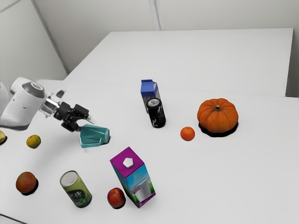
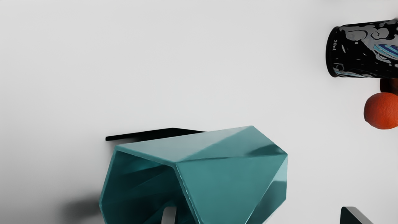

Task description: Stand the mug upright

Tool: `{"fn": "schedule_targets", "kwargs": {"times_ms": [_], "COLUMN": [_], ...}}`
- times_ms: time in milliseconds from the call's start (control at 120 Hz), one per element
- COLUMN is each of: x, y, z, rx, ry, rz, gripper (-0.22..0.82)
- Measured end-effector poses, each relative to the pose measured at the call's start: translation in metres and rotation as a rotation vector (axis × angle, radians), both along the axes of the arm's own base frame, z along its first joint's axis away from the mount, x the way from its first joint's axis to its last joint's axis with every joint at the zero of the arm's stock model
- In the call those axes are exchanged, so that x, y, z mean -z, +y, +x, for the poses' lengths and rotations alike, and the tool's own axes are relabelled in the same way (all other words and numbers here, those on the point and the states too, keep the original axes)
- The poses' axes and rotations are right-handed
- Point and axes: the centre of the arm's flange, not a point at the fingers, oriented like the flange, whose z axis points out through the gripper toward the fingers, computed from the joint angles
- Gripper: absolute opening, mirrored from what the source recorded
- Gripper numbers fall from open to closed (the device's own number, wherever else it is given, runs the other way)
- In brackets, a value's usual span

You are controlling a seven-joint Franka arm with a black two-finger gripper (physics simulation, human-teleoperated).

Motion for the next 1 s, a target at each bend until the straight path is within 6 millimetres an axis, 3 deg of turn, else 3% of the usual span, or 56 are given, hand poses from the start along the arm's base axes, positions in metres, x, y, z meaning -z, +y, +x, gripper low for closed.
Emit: {"fn": "schedule_targets", "kwargs": {"times_ms": [108,333,492,717,1000], "x": [0.006,0.011,0.005,-0.017,-0.065], "y": [0.001,0.001,0.0,-0.004,-0.024], "z": [-0.001,-0.004,-0.004,-0.001,0.005], "rx": [-0.001,0.007,0.026,0.058,0.142], "ry": [-0.024,-0.065,-0.095,-0.15,-0.228], "rz": [-0.018,-0.039,-0.033,-0.01,0.06], "gripper": [0.51,0.16,0.0,-0.13,-0.14]}}
